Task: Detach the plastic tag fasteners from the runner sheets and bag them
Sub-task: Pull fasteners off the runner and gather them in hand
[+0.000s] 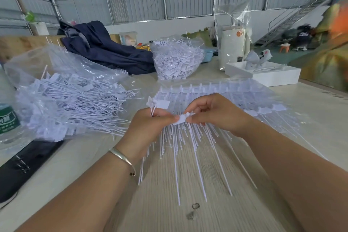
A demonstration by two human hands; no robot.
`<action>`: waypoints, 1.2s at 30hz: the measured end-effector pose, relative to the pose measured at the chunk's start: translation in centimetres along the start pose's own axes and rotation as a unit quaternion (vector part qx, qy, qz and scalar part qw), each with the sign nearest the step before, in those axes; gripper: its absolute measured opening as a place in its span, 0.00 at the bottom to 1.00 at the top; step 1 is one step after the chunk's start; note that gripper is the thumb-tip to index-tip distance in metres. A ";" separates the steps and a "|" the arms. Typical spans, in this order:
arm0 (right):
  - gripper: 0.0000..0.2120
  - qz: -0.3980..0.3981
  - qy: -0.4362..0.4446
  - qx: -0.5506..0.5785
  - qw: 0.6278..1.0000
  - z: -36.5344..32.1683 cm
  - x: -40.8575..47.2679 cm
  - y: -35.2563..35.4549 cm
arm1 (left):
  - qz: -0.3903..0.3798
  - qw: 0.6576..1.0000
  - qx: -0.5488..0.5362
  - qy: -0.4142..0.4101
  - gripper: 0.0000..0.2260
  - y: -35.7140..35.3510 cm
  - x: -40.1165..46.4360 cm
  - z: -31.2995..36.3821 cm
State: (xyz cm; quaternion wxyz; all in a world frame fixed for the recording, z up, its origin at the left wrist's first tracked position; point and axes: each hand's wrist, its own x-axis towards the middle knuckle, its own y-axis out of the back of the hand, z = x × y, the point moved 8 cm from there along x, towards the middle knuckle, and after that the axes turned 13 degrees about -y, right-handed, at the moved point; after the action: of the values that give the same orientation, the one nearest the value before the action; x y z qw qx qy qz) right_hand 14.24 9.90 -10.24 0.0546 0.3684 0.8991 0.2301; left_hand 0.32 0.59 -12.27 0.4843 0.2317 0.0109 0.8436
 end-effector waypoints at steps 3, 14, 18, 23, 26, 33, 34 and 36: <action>0.07 -0.001 0.020 -0.002 1.000 -0.3 -0.1 0.0 | -0.001 0.999 0.001 0.041 0.10 0.2 0.0 -0.8; 0.12 0.013 0.011 -0.009 1.000 0.2 0.2 0.9 | -0.033 0.992 -0.081 0.091 0.15 -0.2 0.2 -2.1; 0.14 0.015 0.017 -0.018 1.000 0.1 0.2 1.0 | -0.070 0.984 -0.131 0.101 0.13 -0.5 0.0 -2.1; 0.17 -0.040 0.033 0.039 0.998 -0.9 -0.3 0.0 | -0.133 0.949 -0.257 0.126 0.04 -2.9 -1.0 -1.4; 0.08 -0.086 0.026 0.087 0.992 -1.2 -0.7 -0.7 | -0.168 0.931 -0.297 0.131 0.08 -4.4 -1.7 -1.0; 0.06 -0.062 0.016 0.126 0.990 -1.1 -0.6 -0.4 | -0.147 0.914 -0.345 0.153 0.06 -4.7 -1.5 -0.9; 0.06 -0.047 0.014 0.121 0.991 -1.0 -0.5 -0.2 | -0.138 0.913 -0.350 0.155 0.06 -4.5 -1.3 -0.9; 0.09 -0.021 0.010 0.092 0.995 -0.8 -0.3 0.1 | -0.107 0.920 -0.341 0.162 0.08 -3.9 -0.9 -1.2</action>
State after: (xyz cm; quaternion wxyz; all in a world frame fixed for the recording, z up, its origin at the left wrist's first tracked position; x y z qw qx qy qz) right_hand 14.33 9.47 -9.53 0.0166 0.3502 0.9246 0.1487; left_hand 3.42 2.18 -14.63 0.6132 -0.0897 -0.1739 0.7653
